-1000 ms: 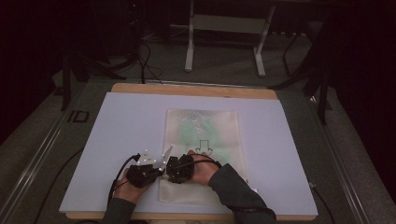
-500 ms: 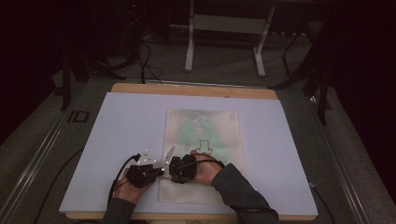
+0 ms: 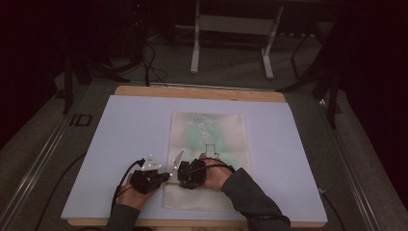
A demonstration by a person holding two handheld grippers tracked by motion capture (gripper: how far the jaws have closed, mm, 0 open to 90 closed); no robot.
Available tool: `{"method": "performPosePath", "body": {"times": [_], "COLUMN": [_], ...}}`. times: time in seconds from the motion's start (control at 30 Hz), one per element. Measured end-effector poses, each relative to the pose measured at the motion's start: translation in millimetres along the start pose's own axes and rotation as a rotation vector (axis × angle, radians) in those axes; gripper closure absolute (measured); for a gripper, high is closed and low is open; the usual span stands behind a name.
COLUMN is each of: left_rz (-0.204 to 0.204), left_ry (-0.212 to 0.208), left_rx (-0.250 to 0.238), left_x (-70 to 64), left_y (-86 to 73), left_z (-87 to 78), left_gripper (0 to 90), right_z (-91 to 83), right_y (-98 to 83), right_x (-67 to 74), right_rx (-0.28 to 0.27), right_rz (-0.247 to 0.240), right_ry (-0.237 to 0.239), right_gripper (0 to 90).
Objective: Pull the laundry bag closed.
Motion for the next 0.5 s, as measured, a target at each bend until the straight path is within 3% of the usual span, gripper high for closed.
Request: {"method": "performPosePath", "body": {"times": [0.5], "left_rz": [0.002], "left_ry": [0.001], "left_rx": [0.002], "left_x": [-0.2], "left_y": [-0.1], "left_z": [-0.1], "left_gripper": [89.4], "right_z": [-3.3], "right_y": [-3.5], "right_x": [1.6], "right_rx": [0.013], "right_rz": [-0.003], "right_ry": [0.005], "right_gripper": [82.1]}}
Point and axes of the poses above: each handheld gripper's, and its own axes: z roughly forward along the jaws, y roughly out of its top, x roughly to its left, the point moved 10 cm from there along z, roughly forward along the jaws, and after that the axes turned 1 degree about -y, right-handed, at the moved point
